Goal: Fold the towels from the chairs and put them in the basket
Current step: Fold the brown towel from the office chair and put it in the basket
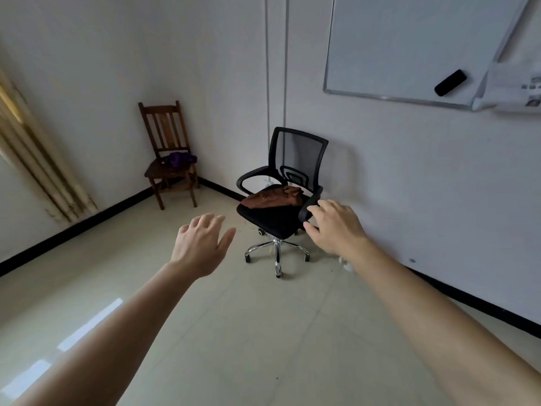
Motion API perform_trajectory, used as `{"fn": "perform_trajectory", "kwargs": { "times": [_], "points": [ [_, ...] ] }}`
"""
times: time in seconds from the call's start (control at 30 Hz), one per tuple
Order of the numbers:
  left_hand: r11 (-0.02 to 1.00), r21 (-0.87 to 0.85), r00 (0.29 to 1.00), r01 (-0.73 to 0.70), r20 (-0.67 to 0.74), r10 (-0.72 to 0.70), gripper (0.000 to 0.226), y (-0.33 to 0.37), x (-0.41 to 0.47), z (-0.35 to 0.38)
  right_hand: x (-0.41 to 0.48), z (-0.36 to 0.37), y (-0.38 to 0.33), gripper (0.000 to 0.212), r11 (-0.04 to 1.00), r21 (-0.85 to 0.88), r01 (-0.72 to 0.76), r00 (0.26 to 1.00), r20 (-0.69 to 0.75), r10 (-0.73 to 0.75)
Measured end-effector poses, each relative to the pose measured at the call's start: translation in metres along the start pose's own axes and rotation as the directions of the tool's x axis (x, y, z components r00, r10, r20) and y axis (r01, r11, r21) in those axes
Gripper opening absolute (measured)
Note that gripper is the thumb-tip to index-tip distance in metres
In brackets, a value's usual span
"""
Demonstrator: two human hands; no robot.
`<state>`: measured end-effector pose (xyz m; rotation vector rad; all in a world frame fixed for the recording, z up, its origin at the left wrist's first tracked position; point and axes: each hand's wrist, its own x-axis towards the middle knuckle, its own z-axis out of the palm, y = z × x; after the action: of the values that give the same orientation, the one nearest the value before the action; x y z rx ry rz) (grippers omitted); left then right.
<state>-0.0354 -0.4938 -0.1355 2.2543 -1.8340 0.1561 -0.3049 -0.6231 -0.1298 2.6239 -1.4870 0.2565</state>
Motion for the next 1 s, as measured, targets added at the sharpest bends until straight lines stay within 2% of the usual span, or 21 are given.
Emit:
{"fn": "perform_trajectory", "kwargs": {
  "times": [0.27,0.5,0.67,0.77,0.87,1.0],
  "points": [
    [1.0,-0.014,0.995,-0.002,0.095,0.003,0.06,-0.068,0.161,0.086,0.159,0.095,-0.001,0.05,0.998,-0.02,0.058,0.991,0.12,-0.056],
    [0.996,-0.026,0.985,-0.087,0.149,0.09,0.057,-0.105,0.346,0.112,0.315,0.119,0.021,0.051,0.999,-0.032,-0.03,0.988,0.147,0.034],
    [0.99,0.014,0.956,-0.141,0.263,0.132,0.056,-0.111,0.443,0.147,0.39,0.151,0.05,0.052,0.997,-0.005,-0.075,0.978,0.197,0.075],
    [0.992,0.007,0.939,-0.126,0.322,0.117,0.058,-0.113,0.494,0.181,0.436,0.184,0.071,0.051,0.995,0.022,-0.1,0.969,0.23,0.093],
    [0.999,-0.002,0.918,-0.051,0.394,0.047,0.06,-0.116,0.539,0.217,0.486,0.222,0.092,0.049,0.993,0.048,-0.108,0.951,0.296,0.089],
    [1.0,0.03,0.875,0.004,0.483,-0.018,0.061,-0.122,0.6,0.255,0.557,0.269,0.118,0.049,0.979,0.145,-0.141,0.926,0.369,0.078]
  ]
}}
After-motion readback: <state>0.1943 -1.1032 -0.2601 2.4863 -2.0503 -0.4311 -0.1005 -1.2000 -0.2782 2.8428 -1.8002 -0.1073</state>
